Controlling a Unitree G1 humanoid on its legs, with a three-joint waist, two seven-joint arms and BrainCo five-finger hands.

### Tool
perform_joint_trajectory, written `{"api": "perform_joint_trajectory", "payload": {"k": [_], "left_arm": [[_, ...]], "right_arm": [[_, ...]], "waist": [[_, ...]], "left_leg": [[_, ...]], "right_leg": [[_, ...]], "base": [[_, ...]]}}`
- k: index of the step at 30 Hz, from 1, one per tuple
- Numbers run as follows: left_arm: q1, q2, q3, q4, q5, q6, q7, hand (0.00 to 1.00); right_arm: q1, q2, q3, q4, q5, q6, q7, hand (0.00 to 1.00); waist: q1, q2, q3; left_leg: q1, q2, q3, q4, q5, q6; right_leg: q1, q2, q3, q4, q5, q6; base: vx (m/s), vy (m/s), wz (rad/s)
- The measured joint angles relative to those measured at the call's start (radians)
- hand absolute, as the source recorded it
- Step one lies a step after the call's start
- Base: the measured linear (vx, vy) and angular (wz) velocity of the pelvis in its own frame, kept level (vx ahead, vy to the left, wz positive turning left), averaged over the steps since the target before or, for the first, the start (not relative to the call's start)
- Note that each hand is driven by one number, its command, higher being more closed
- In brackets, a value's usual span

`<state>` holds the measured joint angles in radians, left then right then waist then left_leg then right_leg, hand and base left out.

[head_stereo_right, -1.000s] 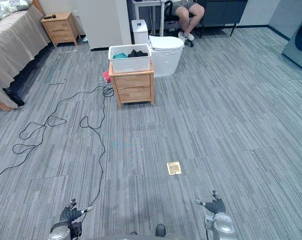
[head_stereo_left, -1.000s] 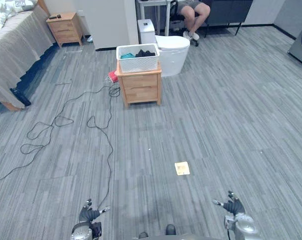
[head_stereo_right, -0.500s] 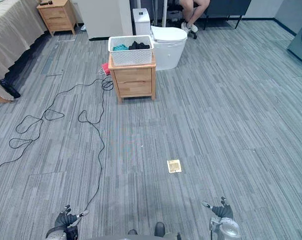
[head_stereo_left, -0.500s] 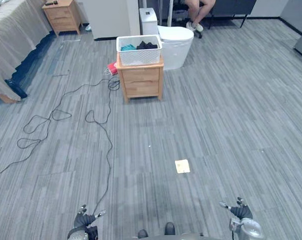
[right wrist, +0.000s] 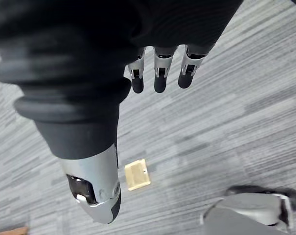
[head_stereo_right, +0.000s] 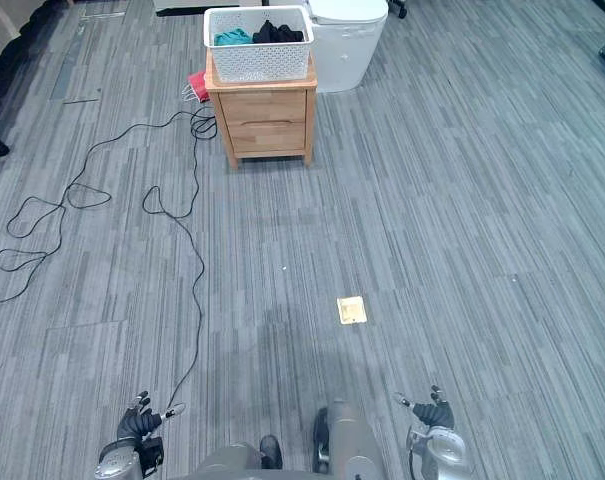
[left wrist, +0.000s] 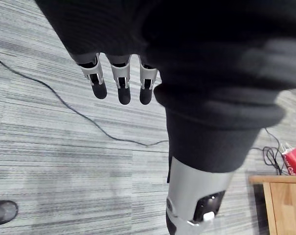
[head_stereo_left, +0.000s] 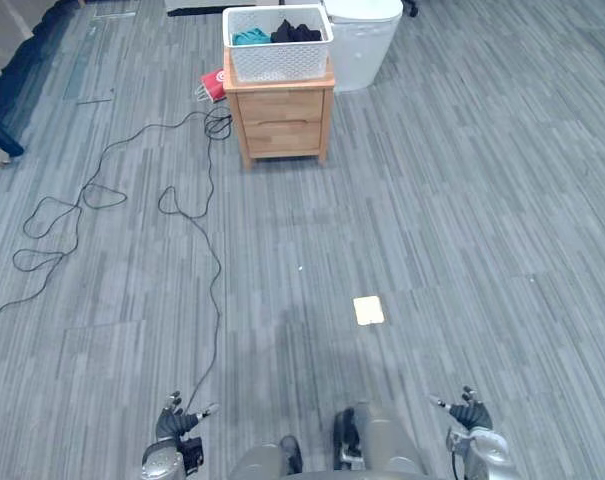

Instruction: Pick up the laundry basket with both hands and put the clothes into the washing machine.

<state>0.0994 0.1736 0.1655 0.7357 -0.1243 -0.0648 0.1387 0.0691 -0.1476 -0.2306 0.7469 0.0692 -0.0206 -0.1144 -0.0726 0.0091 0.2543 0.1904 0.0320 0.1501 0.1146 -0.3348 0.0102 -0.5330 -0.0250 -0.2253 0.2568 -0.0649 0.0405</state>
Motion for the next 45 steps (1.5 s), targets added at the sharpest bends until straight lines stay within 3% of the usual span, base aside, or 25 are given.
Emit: {"api": "perform_joint_trajectory", "payload": {"k": [1, 2, 4, 5, 6, 7, 8, 10, 14, 17, 18, 19, 20, 21, 23, 24, 25, 27, 29, 32, 34, 35, 38, 41, 45], "left_arm": [[-0.004, -0.001, -0.001, 0.001, 0.000, 0.000, 0.000, 0.00], [0.000, -0.008, 0.000, 0.004, 0.001, 0.000, -0.001, 0.00], [-0.007, -0.022, 0.004, 0.004, 0.001, -0.001, -0.003, 0.00], [-0.004, -0.043, 0.019, 0.003, 0.001, 0.002, -0.004, 0.00], [0.010, -0.079, 0.047, -0.003, 0.001, 0.003, -0.004, 0.00], [0.020, -0.091, 0.048, -0.014, 0.001, 0.003, -0.005, 0.00], [0.028, -0.097, 0.045, -0.043, 0.001, 0.002, -0.009, 0.00], [0.028, -0.100, 0.045, -0.068, 0.001, 0.003, -0.009, 0.00], [0.040, -0.116, 0.044, -0.085, 0.001, 0.006, -0.009, 0.00], [0.050, -0.119, 0.041, -0.081, 0.006, 0.013, -0.009, 0.00], [0.058, -0.123, 0.041, -0.078, 0.009, 0.013, -0.009, 0.00], [0.061, -0.117, 0.043, -0.065, 0.010, 0.013, -0.006, 0.00], [0.065, -0.109, 0.043, -0.038, 0.012, 0.014, -0.004, 0.00], [0.060, -0.095, 0.042, -0.034, 0.013, 0.016, -0.004, 0.00], [0.054, -0.095, 0.032, -0.029, 0.021, 0.017, -0.007, 0.00], [0.052, -0.083, 0.027, -0.014, 0.021, 0.020, -0.005, 0.00], [0.048, -0.075, 0.018, -0.008, 0.021, 0.022, -0.005, 0.00], [0.036, -0.068, -0.008, 0.003, 0.029, 0.029, -0.004, 0.00], [0.034, -0.059, -0.011, 0.003, 0.034, 0.030, -0.004, 0.00], [0.001, -0.046, -0.008, 0.024, 0.039, 0.031, -0.004, 0.00], [-0.001, -0.031, -0.013, 0.025, 0.040, 0.028, -0.006, 0.00], [-0.013, -0.052, -0.009, 0.052, 0.046, 0.033, -0.005, 0.00], [-0.001, -0.073, 0.004, 0.051, 0.057, 0.030, -0.007, 0.00], [0.018, -0.107, 0.013, 0.015, 0.056, 0.030, -0.008, 0.00], [0.061, -0.133, 0.047, -0.034, 0.051, 0.032, -0.007, 0.00]], "right_arm": [[0.006, -0.001, 0.003, -0.013, -0.001, 0.000, 0.000, 0.00], [0.024, -0.006, 0.007, -0.031, -0.001, -0.001, 0.000, 0.00], [0.008, 0.000, 0.013, -0.056, -0.005, 0.000, 0.005, 0.00], [0.019, 0.014, 0.016, -0.087, -0.021, 0.003, 0.010, 0.00], [0.038, 0.018, 0.033, -0.122, -0.033, 0.005, 0.011, 0.00], [0.049, 0.021, 0.044, -0.141, -0.032, 0.004, 0.011, 0.00], [0.051, 0.033, 0.061, -0.157, -0.031, -0.001, 0.010, 0.00], [0.049, 0.056, 0.069, -0.177, -0.029, -0.007, 0.008, 0.00], [0.045, 0.061, 0.064, -0.177, -0.030, 0.003, 0.008, 0.00], [0.034, 0.051, 0.059, -0.162, -0.032, 0.005, 0.006, 0.00], [0.037, 0.044, 0.044, -0.134, -0.033, 0.004, 0.006, 0.00], [0.026, 0.042, 0.037, -0.093, -0.034, 0.006, 0.003, 0.00], [0.025, 0.053, 0.038, -0.059, -0.037, 0.009, 0.003, 0.00], [0.034, 0.063, 0.036, -0.059, -0.042, 0.008, 0.003, 0.00], [0.048, 0.079, 0.022, -0.055, -0.051, 0.009, 0.004, 0.00], [0.046, 0.091, 0.023, -0.054, -0.057, 0.008, 0.004, 0.00], [0.045, 0.094, 0.026, -0.054, -0.061, 0.006, 0.004, 0.00], [0.046, 0.096, 0.053, -0.057, -0.071, 0.007, 0.005, 0.00], [0.047, 0.099, 0.072, -0.068, -0.078, 0.006, 0.006, 0.00], [0.033, 0.097, 0.071, -0.065, -0.079, 0.006, 0.008, 0.00], [0.057, 0.090, 0.072, -0.064, -0.079, 0.006, 0.007, 0.00], [0.061, 0.063, 0.070, -0.041, -0.080, 0.008, 0.007, 0.00], [0.054, 0.060, 0.058, -0.071, -0.080, 0.010, 0.008, 0.00], [0.088, 0.066, 0.076, -0.119, -0.080, 0.023, 0.010, 0.00], [0.084, 0.064, 0.075, -0.212, -0.080, 0.023, 0.006, 0.00]], "waist": [[-0.006, -0.013, -0.004], [-0.015, -0.009, -0.013], [-0.016, 0.023, -0.011], [-0.014, 0.026, -0.006], [-0.011, 0.032, -0.001], [-0.006, 0.032, 0.001], [0.010, 0.032, 0.002], [0.048, 0.012, 0.006], [0.092, 0.003, 0.007], [0.109, -0.012, 0.000], [0.118, 0.007, -0.013], [0.123, 0.008, -0.025], [0.122, -0.030, -0.056], [0.107, -0.062, -0.077], [0.099, -0.084, -0.086], [0.083, -0.088, -0.086], [0.079, -0.088, -0.085], [0.080, -0.072, -0.078], [0.058, -0.048, -0.072], [0.032, -0.055, -0.072], [0.026, -0.081, -0.082], [0.028, -0.066, -0.079], [0.028, -0.027, -0.077], [0.043, -0.020, -0.072], [0.067, -0.020, -0.084]], "left_leg": [[0.024, -0.001, -0.012, -0.004, -0.007, -0.018], [0.058, 0.020, -0.024, 0.004, -0.025, -0.051], [0.032, 0.069, -0.013, 0.121, 0.018, -0.145], [-0.016, 0.082, -0.009, 0.318, 0.117, -0.156], [-0.085, 0.116, -0.010, 0.568, 0.332, -0.125], [-0.135, 0.150, -0.012, 0.715, 0.365, -0.127], [-0.244, 0.212, -0.001, 0.972, 0.333, -0.093], [-0.394, 0.264, 0.035, 1.152, 0.260, -0.046], [-0.633, 0.279, 0.146, 0.910, 0.175, -0.046], [-0.646, 0.164, 0.153, 0.315, 0.225, -0.104], [-0.627, 0.148, 0.134, 0.151, 0.264, -0.108], [-0.625, 0.129, 0.107, 0.135, 0.368, -0.061], [-0.622, 0.086, 0.098, 0.141, 0.436, 0.008], [-0.622, 0.049, 0.105, 0.157, 0.406, 0.031], [-0.585, 0.020, 0.120, 0.245, 0.298, 0.045], [-0.521, 0.007, 0.117, 0.251, 0.243, 0.050], [-0.485, 0.003, 0.116, 0.248, 0.222, 0.051], [-0.304, 0.002, 0.116, 0.180, 0.168, 0.048], [-0.183, 0.010, 0.112, 0.102, 0.152, 0.029], [-0.085, 0.037, 0.103, 0.069, 0.133, 0.012], [-0.042, 0.020, 0.096, 0.058, 0.103, -0.036], [-0.003, 0.050, 0.074, 0.061, 0.069, -0.080], [-0.023, 0.091, 0.066, 0.144, 0.075, -0.090], [-0.170, 0.187, 0.042, 0.558, 0.107, -0.165], [-0.301, 0.234, 0.115, 0.604, 0.075, -0.115]], "right_leg": [[-0.003, 0.002, 0.015, -0.048, 0.042, 0.000], [-0.012, 0.018, 0.046, -0.007, 0.193, -0.090], [-0.047, 0.037, 0.024, 0.161, 0.083, -0.145], [-0.004, 0.039, 0.022, 0.220, 0.003, -0.155], [0.098, 0.049, 0.022, 0.222, -0.063, -0.156], [0.153, 0.057, 0.026, 0.212, -0.086, -0.163], [0.247, 0.076, 0.032, 0.191, -0.111, -0.188], [0.374, 0.089, 0.058, 0.140, -0.133, -0.210], [0.628, 0.072, 0.112, -0.074, -0.181, -0.147], [0.741, 0.026, 0.165, -0.145, -0.229, -0.105], [0.768, 0.026, 0.193, -0.161, -0.237, -0.092], [0.787, 0.014, 0.219, -0.159, -0.254, -0.069], [0.788, -0.032, 0.233, -0.134, -0.262, -0.056], [0.758, -0.071, 0.234, -0.067, -0.252, -0.041], [0.680, -0.106, 0.261, 0.202, -0.172, 0.068], [0.603, -0.117, 0.264, 0.430, -0.056, 0.165], [0.557, -0.121, 0.268, 0.552, -0.041, 0.183], [0.398, -0.128, 0.215, 0.866, -0.125, 0.055], [0.294, -0.126, 0.141, 0.854, -0.164, 0.005], [0.183, -0.107, 0.049, 0.500, -0.190, 0.004], [0.203, -0.077, 0.047, 0.120, -0.020, 0.009], [0.217, -0.052, 0.059, 0.130, 0.065, -0.038], [0.222, -0.035, 0.040, 0.180, -0.038, -0.055], [0.353, -0.024, -0.004, 0.135, -0.093, -0.062], [0.464, -0.020, -0.008, 0.047, -0.106, -0.065]], "base": [[0.85, -0.140, 0.58], [0.72, -0.137, 0.22], [0.66, -0.151, 0.04], [0.97, -0.268, 0.06], [0.82, -0.233, 0.07], [0.95, -0.250, -0.06], [0.56, -0.128, -0.15], [0.65, -0.122, -0.34], [0.70, 0.022, -0.34], [0.64, 0.180, -0.47], [0.53, 0.227, -0.64], [0.67, 0.301, -0.62], [0.82, 0.355, -0.25], [0.85, 0.353, 0.07], [0.79, 0.313, 0.16], [0.56, 0.211, 0.06], [0.65, 0.206, 0.05], [0.59, 0.101, -0.12], [0.51, 0.017, 0.01], [0.45, -0.103, 0.28], [0.46, -0.178, 0.44], [0.38, -0.132, 0.05], [0.45, -0.194, 0.11], [0.36, -0.204, 0.44], [0.29, -0.066, -0.03]]}}
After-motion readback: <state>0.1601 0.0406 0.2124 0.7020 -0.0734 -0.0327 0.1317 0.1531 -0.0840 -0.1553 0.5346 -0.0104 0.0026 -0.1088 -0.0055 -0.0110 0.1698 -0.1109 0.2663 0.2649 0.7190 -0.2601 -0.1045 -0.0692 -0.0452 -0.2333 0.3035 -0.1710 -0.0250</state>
